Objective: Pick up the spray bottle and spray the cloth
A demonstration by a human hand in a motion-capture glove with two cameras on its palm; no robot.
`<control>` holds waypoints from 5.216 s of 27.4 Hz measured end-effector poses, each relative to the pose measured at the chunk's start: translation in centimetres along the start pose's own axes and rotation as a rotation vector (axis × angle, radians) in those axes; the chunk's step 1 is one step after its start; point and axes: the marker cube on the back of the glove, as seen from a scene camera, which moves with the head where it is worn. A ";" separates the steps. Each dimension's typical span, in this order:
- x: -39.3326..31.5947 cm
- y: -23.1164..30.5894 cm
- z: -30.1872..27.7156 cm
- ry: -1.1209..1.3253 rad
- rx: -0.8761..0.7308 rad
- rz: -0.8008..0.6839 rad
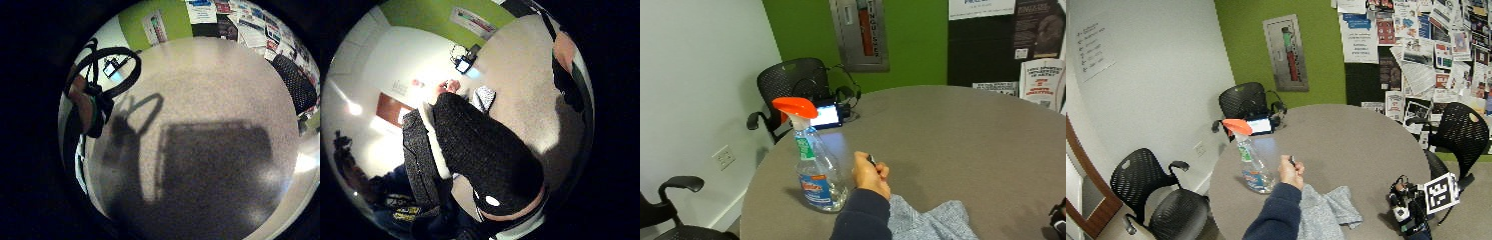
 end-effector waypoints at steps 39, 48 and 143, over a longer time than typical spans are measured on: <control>-4.4 0.2 3.7 -0.006 -0.056 -0.058; -3.5 0.1 2.0 0.009 -0.018 -0.026; -3.8 4.3 3.0 -0.055 -0.060 -0.044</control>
